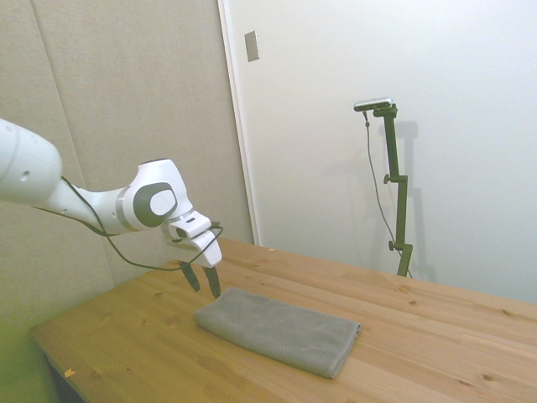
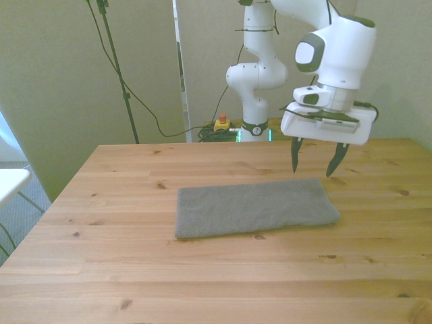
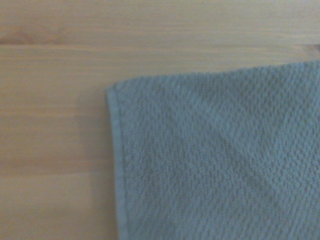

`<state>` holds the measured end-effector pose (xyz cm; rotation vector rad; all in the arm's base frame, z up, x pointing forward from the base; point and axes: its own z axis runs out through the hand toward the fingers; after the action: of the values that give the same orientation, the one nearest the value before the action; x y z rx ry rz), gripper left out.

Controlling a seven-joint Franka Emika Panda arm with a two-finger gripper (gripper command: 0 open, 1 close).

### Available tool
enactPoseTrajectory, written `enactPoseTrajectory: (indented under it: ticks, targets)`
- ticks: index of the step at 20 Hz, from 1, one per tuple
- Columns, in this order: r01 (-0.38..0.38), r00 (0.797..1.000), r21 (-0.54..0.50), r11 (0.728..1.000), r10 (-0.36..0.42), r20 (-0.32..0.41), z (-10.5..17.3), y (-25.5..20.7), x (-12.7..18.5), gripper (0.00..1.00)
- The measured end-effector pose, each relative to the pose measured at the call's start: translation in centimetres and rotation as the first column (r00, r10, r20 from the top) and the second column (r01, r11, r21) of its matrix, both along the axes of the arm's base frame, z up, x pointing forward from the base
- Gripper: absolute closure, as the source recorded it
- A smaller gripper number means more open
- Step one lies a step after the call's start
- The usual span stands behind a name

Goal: Fold the towel

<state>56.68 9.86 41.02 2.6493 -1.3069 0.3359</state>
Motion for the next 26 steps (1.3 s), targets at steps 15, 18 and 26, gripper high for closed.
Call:
enactPoseTrajectory:
  ticks: [15,18,26]
  targets:
    - [-0.028,0.997,-0.355,0.934,0.002,-0.072,-5.9,11.4,1.7,0.00]
    - [-0.031,0.997,-0.365,0.930,0.003,-0.077,-6.4,11.3,1.4,0.00]
    - [-0.050,0.997,-0.457,0.888,0.015,-0.080,-7.6,9.1,1.5,0.00]
